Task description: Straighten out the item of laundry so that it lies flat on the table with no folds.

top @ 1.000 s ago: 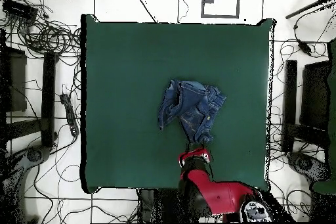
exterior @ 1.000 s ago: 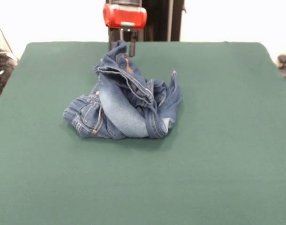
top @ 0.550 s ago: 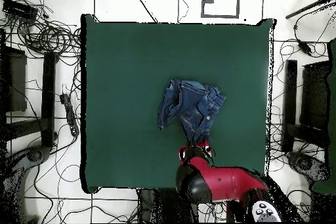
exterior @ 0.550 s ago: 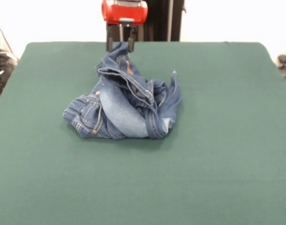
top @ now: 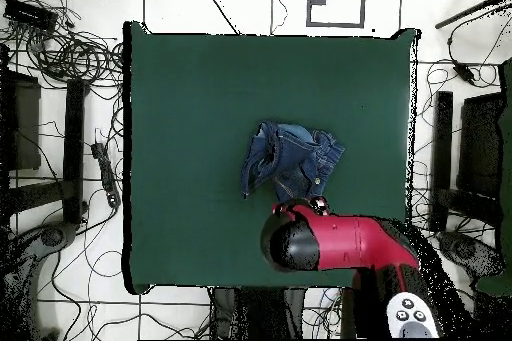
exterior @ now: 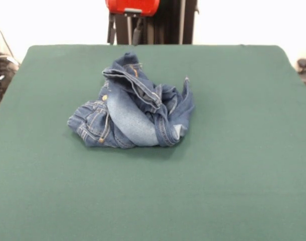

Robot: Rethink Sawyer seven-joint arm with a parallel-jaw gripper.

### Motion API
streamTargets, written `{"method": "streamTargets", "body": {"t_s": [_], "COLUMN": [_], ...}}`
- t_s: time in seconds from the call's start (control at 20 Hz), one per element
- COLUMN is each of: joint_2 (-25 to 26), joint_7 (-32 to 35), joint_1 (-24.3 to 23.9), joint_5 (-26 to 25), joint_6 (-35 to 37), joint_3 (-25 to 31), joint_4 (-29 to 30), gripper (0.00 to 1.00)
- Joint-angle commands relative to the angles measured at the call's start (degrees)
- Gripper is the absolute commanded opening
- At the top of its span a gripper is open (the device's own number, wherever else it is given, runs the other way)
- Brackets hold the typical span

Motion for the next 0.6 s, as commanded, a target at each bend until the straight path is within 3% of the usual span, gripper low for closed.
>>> {"method": "streamTargets", "body": {"t_s": [0.05,0.6], "joint_2": [0.3,7.3], "joint_7": [-2.7,-7.5], "joint_1": [0.7,-4.6], "joint_5": [3.8,4.7], "joint_6": [8.4,8.4], "joint_3": [10.5,20.6], "joint_4": [-8.0,-13.3], "gripper": [1.00,1.00]}}
